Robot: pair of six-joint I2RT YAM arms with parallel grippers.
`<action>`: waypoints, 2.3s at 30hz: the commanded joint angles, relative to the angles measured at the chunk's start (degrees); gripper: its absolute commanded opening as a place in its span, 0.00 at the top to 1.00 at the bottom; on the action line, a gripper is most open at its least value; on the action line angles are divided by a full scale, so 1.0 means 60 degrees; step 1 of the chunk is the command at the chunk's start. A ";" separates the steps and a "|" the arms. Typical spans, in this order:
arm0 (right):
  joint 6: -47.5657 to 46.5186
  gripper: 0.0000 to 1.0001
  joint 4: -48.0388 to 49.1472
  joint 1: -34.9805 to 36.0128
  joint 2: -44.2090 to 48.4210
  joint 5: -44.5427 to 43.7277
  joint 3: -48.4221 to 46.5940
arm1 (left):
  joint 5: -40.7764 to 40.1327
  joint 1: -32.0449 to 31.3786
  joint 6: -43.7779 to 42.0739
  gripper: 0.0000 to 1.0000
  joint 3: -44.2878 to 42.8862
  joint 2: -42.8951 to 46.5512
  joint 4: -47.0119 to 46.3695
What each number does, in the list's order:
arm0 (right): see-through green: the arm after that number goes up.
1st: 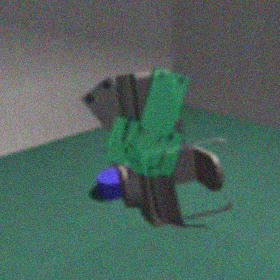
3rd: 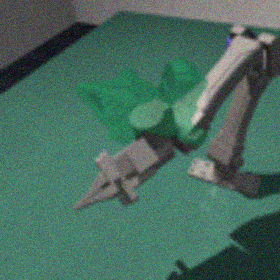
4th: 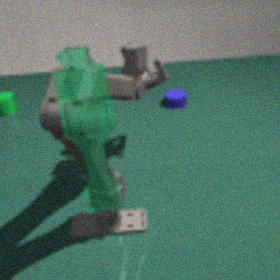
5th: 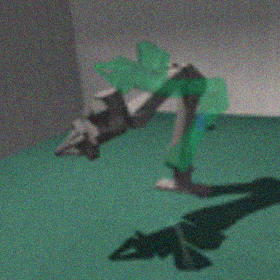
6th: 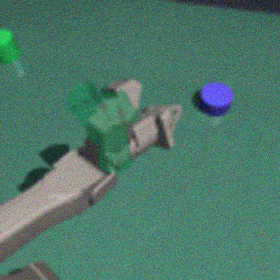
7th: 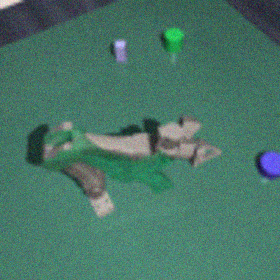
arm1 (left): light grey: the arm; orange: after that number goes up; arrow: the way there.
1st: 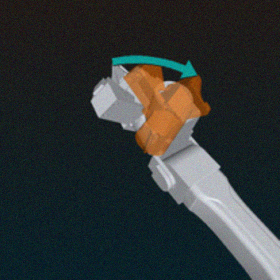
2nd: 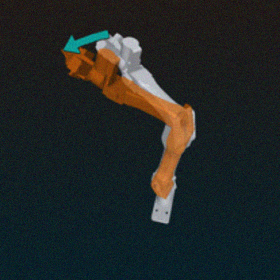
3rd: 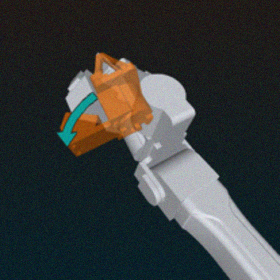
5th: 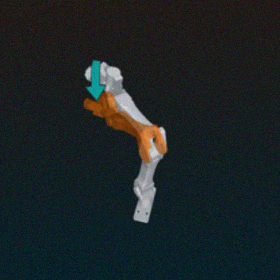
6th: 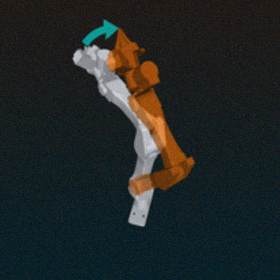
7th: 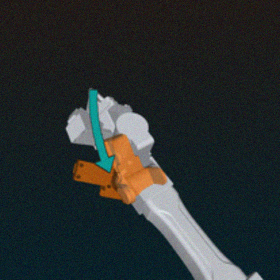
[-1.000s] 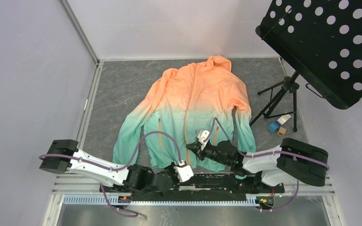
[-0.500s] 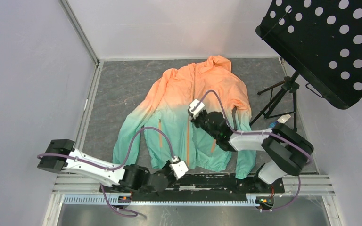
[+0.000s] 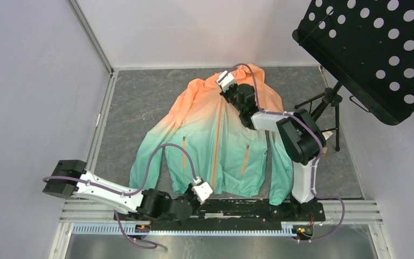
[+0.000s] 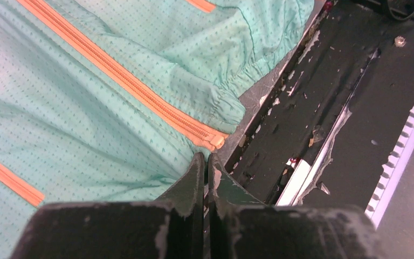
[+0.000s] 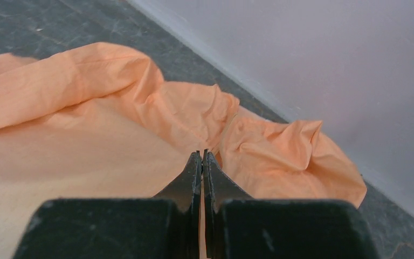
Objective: Zip up the jacket
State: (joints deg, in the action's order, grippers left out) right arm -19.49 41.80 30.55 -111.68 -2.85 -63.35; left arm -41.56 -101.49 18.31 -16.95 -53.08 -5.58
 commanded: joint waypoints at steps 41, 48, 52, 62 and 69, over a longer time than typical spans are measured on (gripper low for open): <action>0.2780 0.06 -0.2745 -0.1577 0.0534 -0.0551 -0.3345 | 0.5422 0.4641 -0.0006 0.84 -0.1815 -0.3004 -0.0730; 0.4637 0.02 -0.6826 -0.1158 0.4999 0.0904 -0.1324 | 0.6440 0.4646 0.0380 0.37 -0.2148 -0.2349 -0.0170; 0.4429 0.02 -0.7739 -0.1154 0.7288 0.3410 0.0378 | 0.7567 0.4640 0.0339 0.05 -0.2642 -0.0953 0.0745; 0.3340 0.02 -1.0401 -0.1143 1.0657 0.1860 -0.0561 | 0.5493 0.4662 -0.2028 0.00 -0.8400 0.0508 0.5912; 0.3365 0.02 -0.9294 -0.1147 1.2465 0.0736 -0.0944 | 0.3447 0.4656 -0.3283 0.00 -1.2053 -0.0189 0.5931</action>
State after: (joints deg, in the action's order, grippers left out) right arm 1.48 -18.55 23.79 -41.74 6.42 -65.78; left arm -11.94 -73.82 6.70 -81.71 -52.58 27.14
